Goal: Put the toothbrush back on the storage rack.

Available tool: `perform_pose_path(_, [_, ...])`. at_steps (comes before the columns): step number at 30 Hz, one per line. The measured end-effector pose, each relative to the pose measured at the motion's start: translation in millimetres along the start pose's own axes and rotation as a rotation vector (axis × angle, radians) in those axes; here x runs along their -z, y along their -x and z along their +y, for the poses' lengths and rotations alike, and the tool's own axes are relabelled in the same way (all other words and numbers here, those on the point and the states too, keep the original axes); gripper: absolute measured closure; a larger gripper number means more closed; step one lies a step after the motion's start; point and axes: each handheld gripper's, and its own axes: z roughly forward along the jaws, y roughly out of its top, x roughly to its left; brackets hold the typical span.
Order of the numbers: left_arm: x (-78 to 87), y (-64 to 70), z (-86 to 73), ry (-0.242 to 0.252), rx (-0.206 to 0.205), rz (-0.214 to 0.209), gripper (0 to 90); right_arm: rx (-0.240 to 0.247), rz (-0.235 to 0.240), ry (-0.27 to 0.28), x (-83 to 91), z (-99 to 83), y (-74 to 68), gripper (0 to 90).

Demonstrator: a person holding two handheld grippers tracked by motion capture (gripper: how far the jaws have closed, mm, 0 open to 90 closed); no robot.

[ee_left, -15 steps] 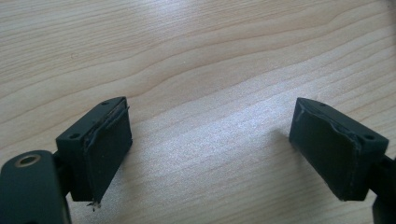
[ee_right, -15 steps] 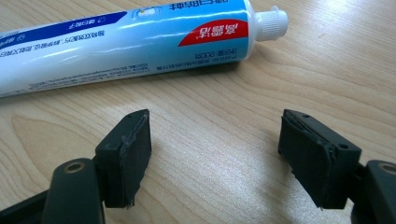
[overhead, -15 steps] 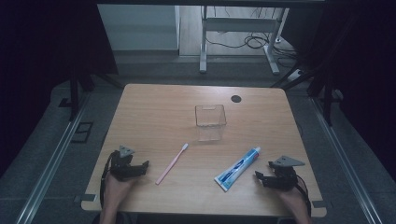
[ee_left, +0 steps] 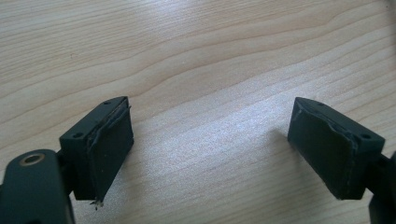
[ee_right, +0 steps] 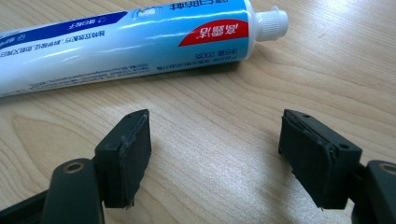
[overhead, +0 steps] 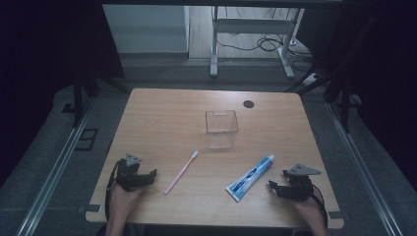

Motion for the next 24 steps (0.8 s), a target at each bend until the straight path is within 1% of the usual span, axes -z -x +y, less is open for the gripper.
perform_pose_path(17, [0.4, 1.8, -0.4, 0.006, 0.010, 0.008, 15.5, 0.000, 0.000, 0.000, 0.0, 0.0, 0.1, 25.5])
perform_pose_path(22, [2.4, 3.8, 1.5, -0.007, -0.007, -0.004, 21.6, -0.001, 0.001, 0.000, 0.0, 0.0, 0.1, 25.6])
perform_pose_path(24, [3.2, 6.0, 2.4, -0.010, -0.018, 0.000, 24.1, -0.001, 0.001, 0.000, 0.0, 0.0, 0.1, 25.5])
